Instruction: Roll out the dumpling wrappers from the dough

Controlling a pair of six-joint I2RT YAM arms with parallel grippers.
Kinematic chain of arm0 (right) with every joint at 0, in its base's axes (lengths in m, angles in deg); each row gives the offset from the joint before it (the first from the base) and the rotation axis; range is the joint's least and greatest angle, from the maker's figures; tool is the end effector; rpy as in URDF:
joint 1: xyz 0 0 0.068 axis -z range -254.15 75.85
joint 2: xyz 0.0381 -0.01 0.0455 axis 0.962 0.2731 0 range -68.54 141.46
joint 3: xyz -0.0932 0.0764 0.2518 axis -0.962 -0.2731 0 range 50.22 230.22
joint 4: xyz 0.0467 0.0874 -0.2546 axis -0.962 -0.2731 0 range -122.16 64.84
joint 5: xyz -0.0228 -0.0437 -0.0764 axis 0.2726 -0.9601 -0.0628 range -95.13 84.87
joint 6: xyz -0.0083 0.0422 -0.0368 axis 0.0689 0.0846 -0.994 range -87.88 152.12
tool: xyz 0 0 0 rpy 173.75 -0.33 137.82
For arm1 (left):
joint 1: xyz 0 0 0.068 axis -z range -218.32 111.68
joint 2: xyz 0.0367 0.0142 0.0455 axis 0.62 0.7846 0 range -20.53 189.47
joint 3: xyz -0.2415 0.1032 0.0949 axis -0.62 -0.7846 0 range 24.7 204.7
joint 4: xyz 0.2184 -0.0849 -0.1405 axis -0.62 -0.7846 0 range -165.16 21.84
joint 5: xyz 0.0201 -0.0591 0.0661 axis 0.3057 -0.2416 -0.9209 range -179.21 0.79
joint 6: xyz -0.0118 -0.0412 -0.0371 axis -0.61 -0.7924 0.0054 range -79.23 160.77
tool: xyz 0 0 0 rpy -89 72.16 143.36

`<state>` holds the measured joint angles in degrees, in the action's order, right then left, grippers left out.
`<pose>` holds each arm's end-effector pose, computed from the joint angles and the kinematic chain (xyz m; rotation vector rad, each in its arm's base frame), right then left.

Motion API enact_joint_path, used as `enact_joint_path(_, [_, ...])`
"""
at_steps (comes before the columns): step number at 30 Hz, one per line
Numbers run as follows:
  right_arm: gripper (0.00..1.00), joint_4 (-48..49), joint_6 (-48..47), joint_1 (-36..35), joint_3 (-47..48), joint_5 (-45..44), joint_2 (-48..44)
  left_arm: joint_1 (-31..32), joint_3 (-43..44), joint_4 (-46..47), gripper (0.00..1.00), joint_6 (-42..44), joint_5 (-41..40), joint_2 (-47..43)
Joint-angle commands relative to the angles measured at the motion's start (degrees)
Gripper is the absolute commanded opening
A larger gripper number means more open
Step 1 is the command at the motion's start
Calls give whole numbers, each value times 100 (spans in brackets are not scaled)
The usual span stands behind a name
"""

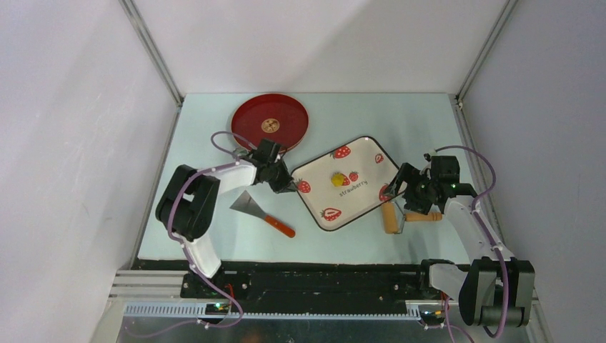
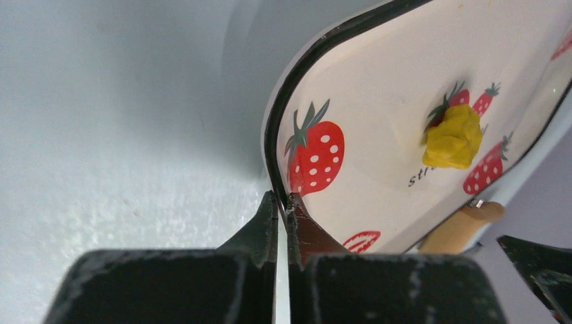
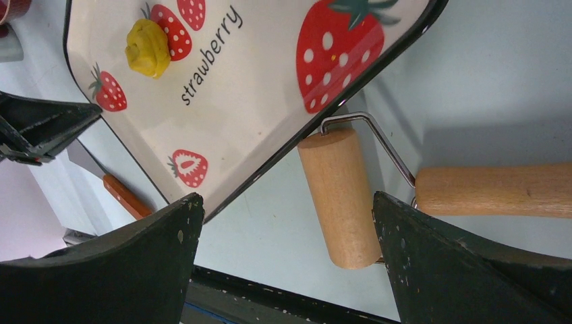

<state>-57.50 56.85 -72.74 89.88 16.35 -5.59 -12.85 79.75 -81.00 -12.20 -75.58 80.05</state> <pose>0.2202 0.0091 0.2163 0.4325 2.5255 0.6349 0.3137 -0.1597 0.1420 -0.5662 2.7071 -0.7511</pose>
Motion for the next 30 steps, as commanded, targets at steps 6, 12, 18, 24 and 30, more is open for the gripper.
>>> enact_joint_path(6, [100, -3, -65, 61, 235, 104, 57, -120, 822, -1085, 53, 1231, -291, 240])
enact_joint_path(12, [100, -79, -91, 76, 296, 94, -9, -116, 164, -893, 56, 511, 107, -288])
enact_joint_path(18, [100, -87, -83, 95, 301, 146, -7, -91, -866, 789, 46, -423, 955, -462])
enact_joint_path(24, [100, -90, -106, 154, 320, 195, 6, 79, -1208, 1825, 46, -897, 1093, -214])
enact_joint_path(30, [100, -117, -154, 236, 382, 259, 74, 184, -1050, 1855, 38, -991, 995, 69])
